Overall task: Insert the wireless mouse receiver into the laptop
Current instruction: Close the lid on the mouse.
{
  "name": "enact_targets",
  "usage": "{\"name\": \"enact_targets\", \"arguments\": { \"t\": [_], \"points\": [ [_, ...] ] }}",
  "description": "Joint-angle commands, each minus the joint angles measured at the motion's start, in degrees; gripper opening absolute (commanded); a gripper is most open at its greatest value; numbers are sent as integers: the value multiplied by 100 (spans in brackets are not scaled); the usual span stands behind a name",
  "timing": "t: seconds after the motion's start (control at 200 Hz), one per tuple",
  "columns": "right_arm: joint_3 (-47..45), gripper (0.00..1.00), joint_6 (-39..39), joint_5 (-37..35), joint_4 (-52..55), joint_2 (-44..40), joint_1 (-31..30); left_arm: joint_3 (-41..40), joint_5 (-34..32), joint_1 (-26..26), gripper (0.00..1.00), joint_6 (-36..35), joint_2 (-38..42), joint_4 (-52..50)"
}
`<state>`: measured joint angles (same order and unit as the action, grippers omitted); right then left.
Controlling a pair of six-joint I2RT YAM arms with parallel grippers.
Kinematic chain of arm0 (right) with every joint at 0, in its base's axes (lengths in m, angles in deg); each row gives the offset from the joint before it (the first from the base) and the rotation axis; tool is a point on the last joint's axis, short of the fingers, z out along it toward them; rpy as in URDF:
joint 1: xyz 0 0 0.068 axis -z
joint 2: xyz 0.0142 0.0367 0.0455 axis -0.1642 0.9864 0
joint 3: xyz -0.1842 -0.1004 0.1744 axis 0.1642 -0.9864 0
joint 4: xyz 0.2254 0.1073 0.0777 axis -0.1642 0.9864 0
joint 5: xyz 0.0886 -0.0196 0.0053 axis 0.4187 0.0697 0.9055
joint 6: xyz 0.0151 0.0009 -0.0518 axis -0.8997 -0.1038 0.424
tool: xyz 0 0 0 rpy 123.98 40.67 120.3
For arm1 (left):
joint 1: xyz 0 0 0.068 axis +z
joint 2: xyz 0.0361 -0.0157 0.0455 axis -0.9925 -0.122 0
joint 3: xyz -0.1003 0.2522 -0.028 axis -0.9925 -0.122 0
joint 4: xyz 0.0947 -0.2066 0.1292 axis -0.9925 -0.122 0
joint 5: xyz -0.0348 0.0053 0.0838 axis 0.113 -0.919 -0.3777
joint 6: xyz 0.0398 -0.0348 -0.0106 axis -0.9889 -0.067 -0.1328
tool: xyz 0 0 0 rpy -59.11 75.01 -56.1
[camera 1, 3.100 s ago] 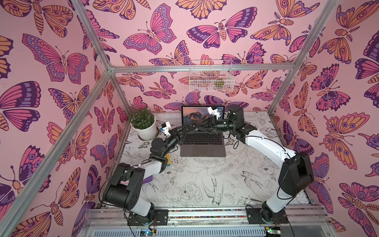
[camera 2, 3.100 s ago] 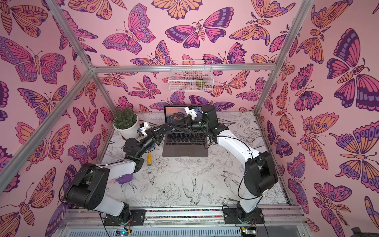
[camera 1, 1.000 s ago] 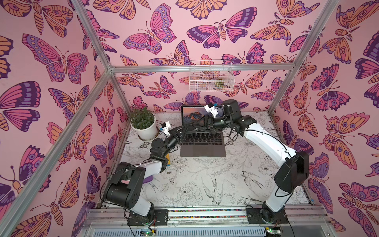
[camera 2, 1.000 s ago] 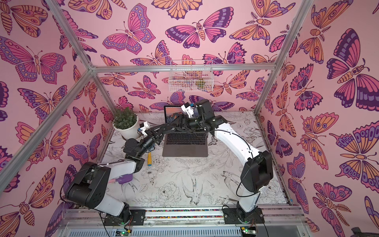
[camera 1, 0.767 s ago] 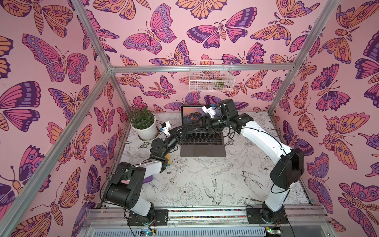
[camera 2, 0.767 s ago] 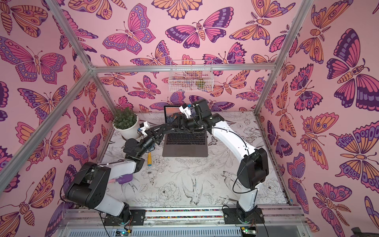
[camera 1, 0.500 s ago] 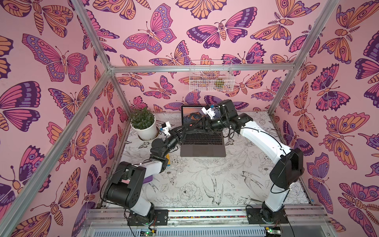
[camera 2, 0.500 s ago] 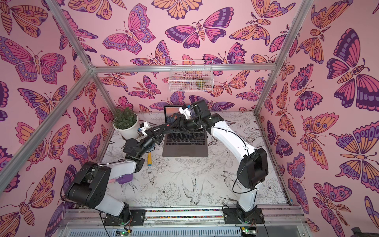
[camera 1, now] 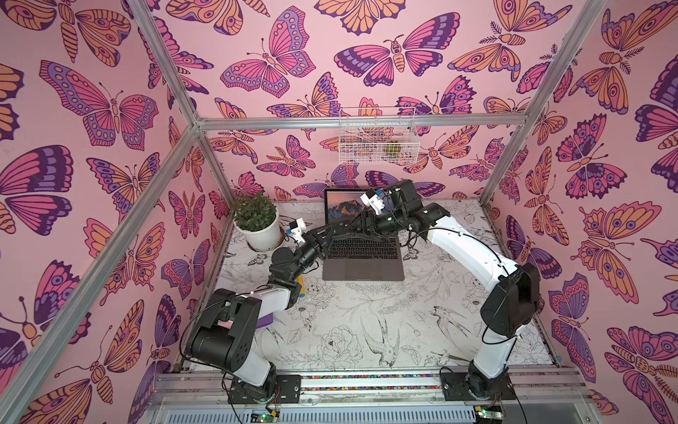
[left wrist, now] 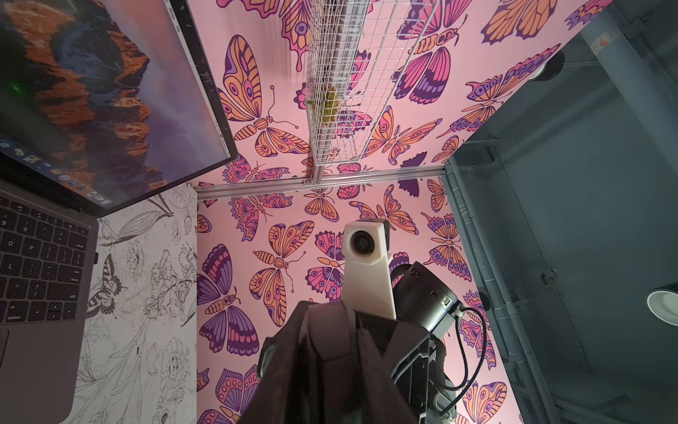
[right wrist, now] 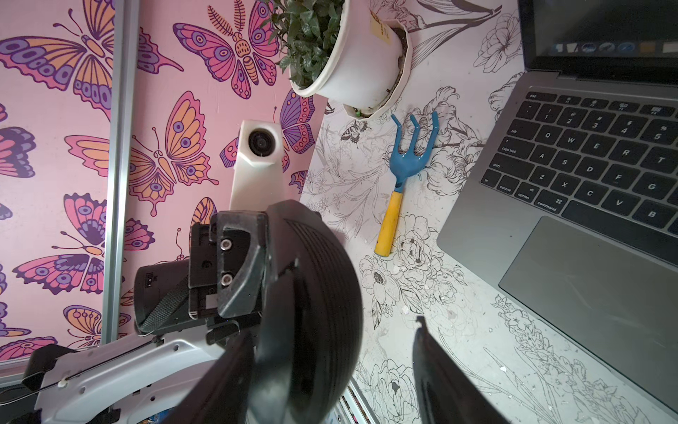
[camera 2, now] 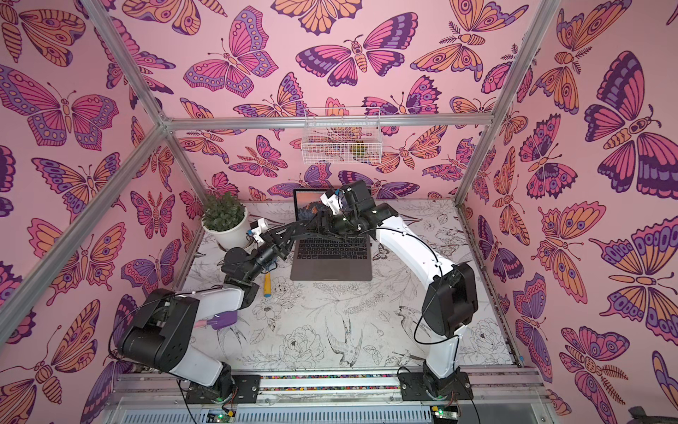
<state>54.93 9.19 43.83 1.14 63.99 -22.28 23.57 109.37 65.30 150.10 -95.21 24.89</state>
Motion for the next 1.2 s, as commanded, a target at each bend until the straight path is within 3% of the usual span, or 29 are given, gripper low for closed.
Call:
{"name": "enact_targets", "arguments": {
  "t": [0.0, 1.197],
  "points": [
    [-60, 66, -3, -300, 93, 49, -10, 22, 77, -15, 0, 47, 55, 431],
    [-271, 55, -77, -308, -92, -120, 20, 85, 67, -15, 0, 73, -16, 448]
  ]
}}
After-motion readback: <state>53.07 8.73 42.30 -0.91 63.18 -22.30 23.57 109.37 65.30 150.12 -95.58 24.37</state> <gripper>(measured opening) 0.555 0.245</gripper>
